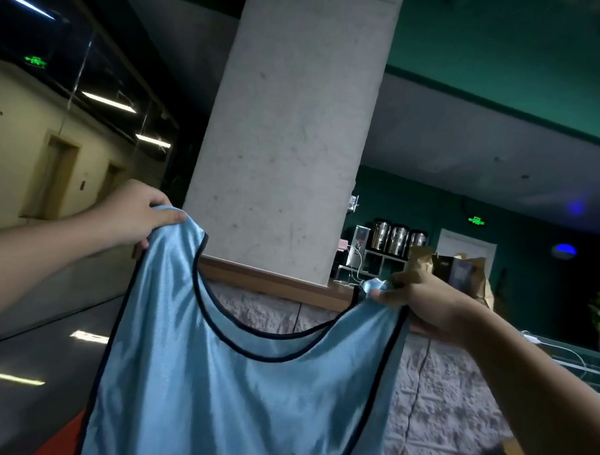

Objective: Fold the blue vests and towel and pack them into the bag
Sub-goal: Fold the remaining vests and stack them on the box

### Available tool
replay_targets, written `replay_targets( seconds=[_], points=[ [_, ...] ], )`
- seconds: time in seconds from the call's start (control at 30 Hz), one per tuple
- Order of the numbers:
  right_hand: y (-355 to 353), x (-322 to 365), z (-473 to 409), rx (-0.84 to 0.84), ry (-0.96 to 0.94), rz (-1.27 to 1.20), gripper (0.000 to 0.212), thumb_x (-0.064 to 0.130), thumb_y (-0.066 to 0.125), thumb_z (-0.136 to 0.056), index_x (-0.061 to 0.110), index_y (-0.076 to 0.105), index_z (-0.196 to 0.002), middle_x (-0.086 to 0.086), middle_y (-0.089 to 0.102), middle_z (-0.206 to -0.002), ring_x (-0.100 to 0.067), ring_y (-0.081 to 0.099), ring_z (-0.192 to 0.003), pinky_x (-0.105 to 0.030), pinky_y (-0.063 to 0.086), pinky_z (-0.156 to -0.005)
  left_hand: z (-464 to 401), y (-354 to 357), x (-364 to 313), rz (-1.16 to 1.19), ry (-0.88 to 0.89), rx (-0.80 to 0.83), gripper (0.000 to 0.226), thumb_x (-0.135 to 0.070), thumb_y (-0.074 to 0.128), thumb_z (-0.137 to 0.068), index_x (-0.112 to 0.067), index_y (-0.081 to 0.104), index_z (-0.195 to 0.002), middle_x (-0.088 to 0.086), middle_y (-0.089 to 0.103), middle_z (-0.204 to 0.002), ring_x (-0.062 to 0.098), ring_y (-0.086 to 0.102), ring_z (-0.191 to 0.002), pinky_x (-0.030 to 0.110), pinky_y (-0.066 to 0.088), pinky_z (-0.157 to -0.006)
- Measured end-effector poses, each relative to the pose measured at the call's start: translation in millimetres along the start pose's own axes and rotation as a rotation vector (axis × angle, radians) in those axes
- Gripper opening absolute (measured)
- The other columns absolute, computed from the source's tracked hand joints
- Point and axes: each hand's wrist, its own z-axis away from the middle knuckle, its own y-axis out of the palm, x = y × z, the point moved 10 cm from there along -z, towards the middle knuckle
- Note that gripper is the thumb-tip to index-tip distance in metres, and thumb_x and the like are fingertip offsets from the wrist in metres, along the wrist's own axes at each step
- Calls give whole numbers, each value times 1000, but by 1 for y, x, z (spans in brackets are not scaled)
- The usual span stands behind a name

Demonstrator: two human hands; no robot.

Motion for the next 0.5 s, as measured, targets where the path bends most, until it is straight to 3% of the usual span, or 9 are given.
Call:
replay_targets(
  seconds=[0.03, 0.1, 0.17, 0.27, 0.4, 0.5],
  points=[
    [-3, 4, 1, 9, -19, 52, 18, 21, 80, -84, 4, 75, -88, -21, 73, -98, -33, 68, -91, -46, 56, -91, -1, -4, -2, 6, -1, -11, 23, -30, 73, -91, -10, 73, -81, 15, 71, -76, 33, 68, -58, 37, 55, -58],
    [-13, 12, 2, -42, -68, 122, 15, 20, 82, -81, 7, 77, -85, -12, 77, -90, -28, 71, -89, -34, 58, -78, -1, -8, -6, 6, -5, -19, 23, -32, 73, -91, -10, 73, -82, 13, 72, -78, 33, 68, -60, 37, 55, -58],
    [-24, 21, 3, -136, -98, 111, 18, 19, 82, -81, 4, 75, -86, -5, 76, -78, -16, 71, -72, -21, 53, -60, 0, -9, -11, 6, -10, -16, 24, -33, 72, -91, -11, 73, -83, 13, 71, -77, 30, 66, -57, 33, 53, -56],
    [-41, 34, 4, -283, -131, 254, 20, 23, 79, -87, 9, 73, -74, 7, 62, -52, -1, 51, -42, -15, 39, -43, 1, -14, -21, -9, 5, -30, 29, -35, 72, -91, -10, 72, -76, 16, 70, -69, 32, 66, -53, 30, 49, -57],
    [-55, 44, 1, -382, -157, 484, 25, 28, 74, -92, 5, 76, -84, -12, 64, -66, -15, 51, -59, -26, 38, -56, 0, -21, -35, 7, 32, -57, 29, -34, 75, -88, -9, 72, -76, 11, 69, -66, 24, 63, -47, 28, 43, -52],
    [-50, 54, 0, -339, -151, 756, 11, 24, 70, -94, 16, 77, -90, 6, 60, -63, -9, 49, -56, -25, 37, -53, -1, -23, -45, -14, 62, -78, 26, -32, 79, -85, -10, 72, -72, 7, 66, -67, 17, 58, -52, 26, 38, -51]
  ],
)
